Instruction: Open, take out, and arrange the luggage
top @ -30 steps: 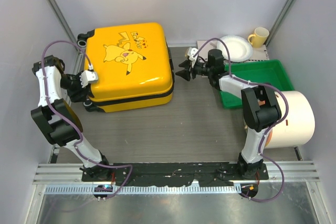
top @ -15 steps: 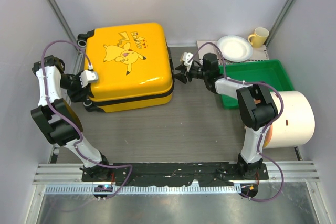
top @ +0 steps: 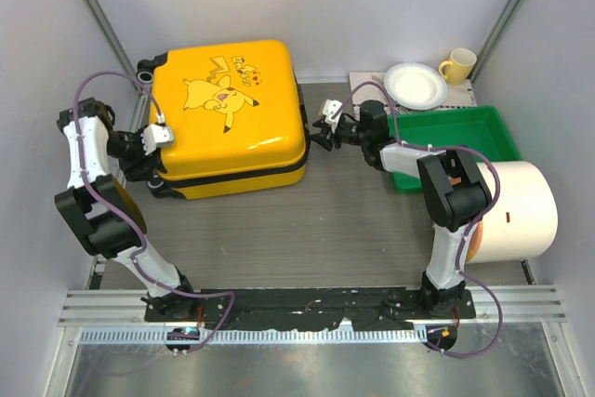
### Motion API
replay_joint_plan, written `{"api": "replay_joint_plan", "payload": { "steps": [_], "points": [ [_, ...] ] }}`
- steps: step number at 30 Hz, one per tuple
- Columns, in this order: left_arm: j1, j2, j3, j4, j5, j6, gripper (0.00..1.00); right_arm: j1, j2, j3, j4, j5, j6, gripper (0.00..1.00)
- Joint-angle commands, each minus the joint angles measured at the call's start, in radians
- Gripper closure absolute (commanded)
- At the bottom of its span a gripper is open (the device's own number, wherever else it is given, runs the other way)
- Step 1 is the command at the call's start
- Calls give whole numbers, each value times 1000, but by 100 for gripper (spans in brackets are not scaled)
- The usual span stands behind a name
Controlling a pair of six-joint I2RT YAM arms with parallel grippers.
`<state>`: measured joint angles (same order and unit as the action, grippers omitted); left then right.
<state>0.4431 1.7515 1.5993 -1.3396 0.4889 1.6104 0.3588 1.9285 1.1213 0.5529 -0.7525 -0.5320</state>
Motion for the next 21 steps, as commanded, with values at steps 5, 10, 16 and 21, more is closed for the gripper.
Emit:
{"api": "replay_joint_plan", "payload": {
  "steps": [5, 10, 16, 21],
  "points": [
    [-3, 32, 4, 85, -29, -30, 100, -1, -48, -34, 27, 1, 41, 52],
    [-4, 36, 14, 83, -24, -30, 100, -32, -140, -72, 76, -27, 147, 52],
    [-4, 42, 31, 76, -19, -32, 100, -55, -157, -91, 33, -38, 127, 52],
    [-3, 37, 33, 79, -15, -38, 100, -41, -106, -69, 24, -12, 106, 55]
  ]
}}
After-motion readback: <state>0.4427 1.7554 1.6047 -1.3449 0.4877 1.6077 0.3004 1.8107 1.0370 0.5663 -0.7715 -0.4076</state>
